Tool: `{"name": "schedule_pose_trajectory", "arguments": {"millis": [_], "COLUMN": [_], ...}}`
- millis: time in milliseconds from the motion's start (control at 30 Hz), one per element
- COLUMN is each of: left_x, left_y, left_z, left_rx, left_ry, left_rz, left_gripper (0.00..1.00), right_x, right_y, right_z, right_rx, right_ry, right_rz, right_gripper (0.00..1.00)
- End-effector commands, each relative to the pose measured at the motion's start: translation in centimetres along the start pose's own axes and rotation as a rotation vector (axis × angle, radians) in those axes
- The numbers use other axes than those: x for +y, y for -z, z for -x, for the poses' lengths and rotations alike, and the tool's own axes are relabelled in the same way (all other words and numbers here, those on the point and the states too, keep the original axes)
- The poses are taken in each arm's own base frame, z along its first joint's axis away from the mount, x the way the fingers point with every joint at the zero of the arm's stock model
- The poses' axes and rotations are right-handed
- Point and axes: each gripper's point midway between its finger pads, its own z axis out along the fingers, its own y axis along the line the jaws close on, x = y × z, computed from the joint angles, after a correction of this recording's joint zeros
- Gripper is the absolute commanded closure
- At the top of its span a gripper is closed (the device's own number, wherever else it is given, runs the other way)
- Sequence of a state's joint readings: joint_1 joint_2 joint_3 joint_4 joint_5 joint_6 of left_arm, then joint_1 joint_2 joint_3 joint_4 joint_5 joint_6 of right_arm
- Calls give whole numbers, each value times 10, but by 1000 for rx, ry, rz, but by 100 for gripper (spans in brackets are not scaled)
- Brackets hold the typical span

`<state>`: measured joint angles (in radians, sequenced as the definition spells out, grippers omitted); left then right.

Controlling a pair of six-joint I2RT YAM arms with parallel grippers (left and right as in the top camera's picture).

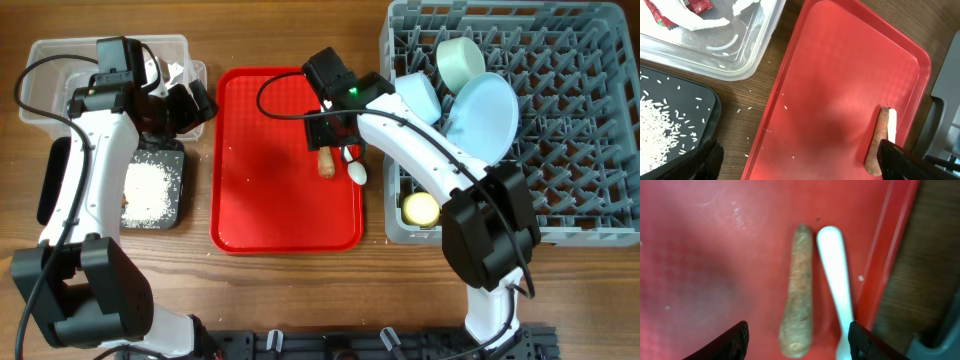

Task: Sort waste into correct bins and load items into the dishwasher rack
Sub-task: 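Move the right gripper to the white spoon and grasp it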

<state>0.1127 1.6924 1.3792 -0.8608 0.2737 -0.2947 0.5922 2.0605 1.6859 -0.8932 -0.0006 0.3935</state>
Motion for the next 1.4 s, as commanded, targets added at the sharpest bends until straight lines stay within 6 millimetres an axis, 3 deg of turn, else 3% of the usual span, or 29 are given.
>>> {"name": "schedule_pose_trajectory", "arguments": {"millis": [0,233,367,567,833,1000,1367], "left_x": [1,1,1,1,1,1,1], "left_y": [0,0,0,0,0,0,0], "left_z": [3,3,3,3,3,3,3], "left_rx": [-5,-5,-5,-5,-5,-5,-5], "left_ry": [2,2,2,2,2,2,2], "left_rz": [5,5,5,5,5,5,5], "left_gripper": [0,0,0,0,0,0,0], "right_x": [-18,-29,-49,-63,-53,-52,-40], "right_y": [-8,-47,-45,-45,-49,-60,-63], "right_z": [8,-7,3,16,12,-7,-18], "right_rx": [-28,61,19,-5,23,80,100], "right_ry": [43,170,190,209,348,410,497], "right_rz": [-96,-146,-265,-265,-194,-158,-151], "right_gripper": [35,35,36,40,50,55,56]}}
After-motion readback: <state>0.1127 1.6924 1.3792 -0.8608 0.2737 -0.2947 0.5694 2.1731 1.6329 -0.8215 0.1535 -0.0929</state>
